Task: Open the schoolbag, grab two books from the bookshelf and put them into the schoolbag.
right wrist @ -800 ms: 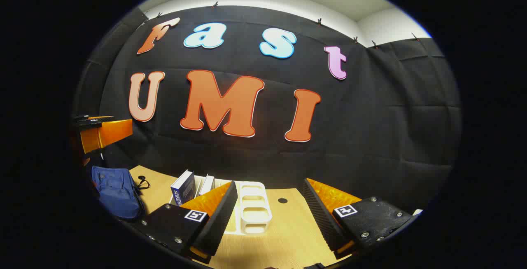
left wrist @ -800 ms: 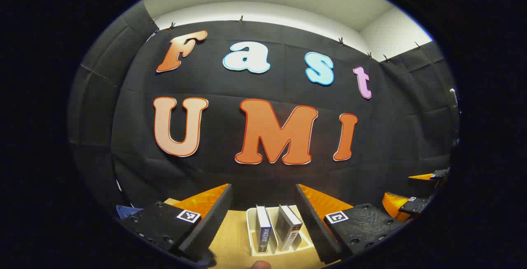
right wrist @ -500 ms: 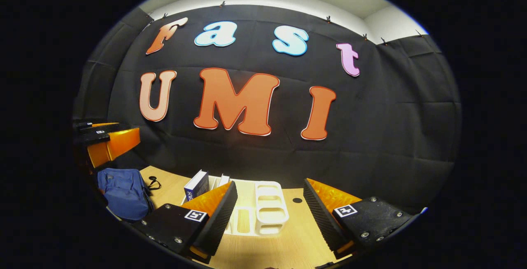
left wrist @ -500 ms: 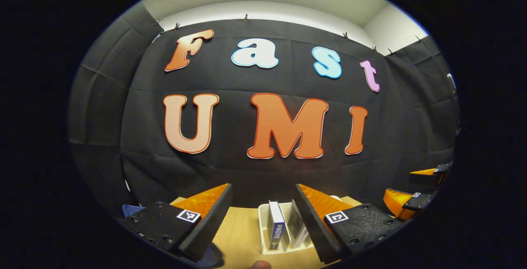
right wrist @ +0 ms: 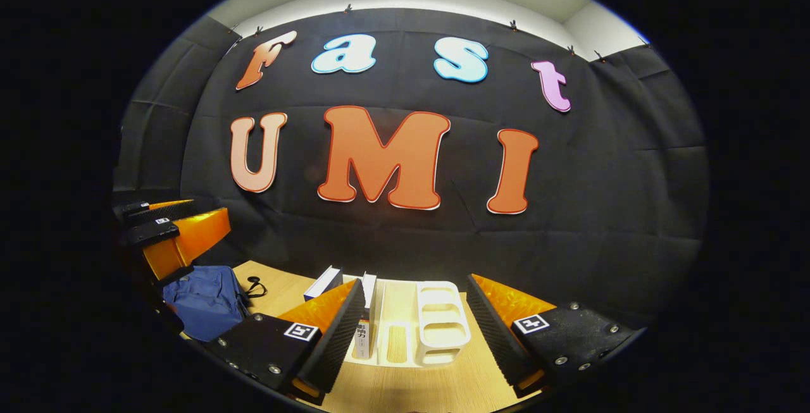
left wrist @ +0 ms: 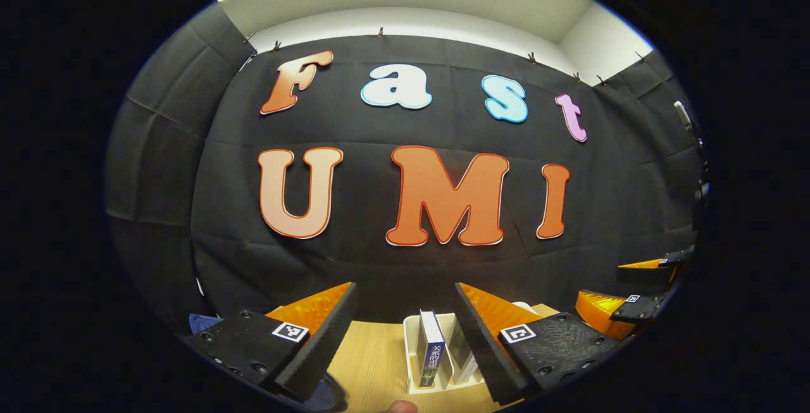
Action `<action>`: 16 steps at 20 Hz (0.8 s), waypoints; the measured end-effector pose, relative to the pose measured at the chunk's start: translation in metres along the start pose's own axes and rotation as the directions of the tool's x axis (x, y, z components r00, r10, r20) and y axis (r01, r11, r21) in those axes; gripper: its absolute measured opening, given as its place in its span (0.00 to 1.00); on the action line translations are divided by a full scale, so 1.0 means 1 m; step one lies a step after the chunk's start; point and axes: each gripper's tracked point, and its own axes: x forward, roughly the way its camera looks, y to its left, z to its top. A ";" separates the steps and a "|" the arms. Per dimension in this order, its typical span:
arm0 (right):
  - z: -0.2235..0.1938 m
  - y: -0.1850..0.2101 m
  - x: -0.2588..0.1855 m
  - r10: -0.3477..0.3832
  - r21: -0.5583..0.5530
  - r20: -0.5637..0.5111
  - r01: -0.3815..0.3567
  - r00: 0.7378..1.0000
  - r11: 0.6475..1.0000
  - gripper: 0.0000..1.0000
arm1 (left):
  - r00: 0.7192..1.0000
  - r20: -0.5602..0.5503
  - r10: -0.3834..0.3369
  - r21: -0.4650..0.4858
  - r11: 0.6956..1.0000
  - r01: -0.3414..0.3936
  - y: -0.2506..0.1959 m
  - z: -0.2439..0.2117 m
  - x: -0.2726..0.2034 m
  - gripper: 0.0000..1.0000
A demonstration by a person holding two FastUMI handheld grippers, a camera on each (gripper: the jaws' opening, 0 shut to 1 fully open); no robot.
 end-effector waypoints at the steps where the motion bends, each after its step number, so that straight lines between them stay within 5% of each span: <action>1: 0.000 0.002 -0.001 0.003 -0.001 -0.003 -0.003 1.000 1.000 0.96 | 1.000 -0.004 -0.005 0.004 1.000 0.005 0.002 -0.001 -0.001 0.94; 16: -0.011 0.001 0.011 0.095 0.029 -0.007 -0.095 0.995 0.995 0.96 | 1.000 -0.023 0.021 0.009 1.000 -0.021 -0.026 -0.015 0.002 0.92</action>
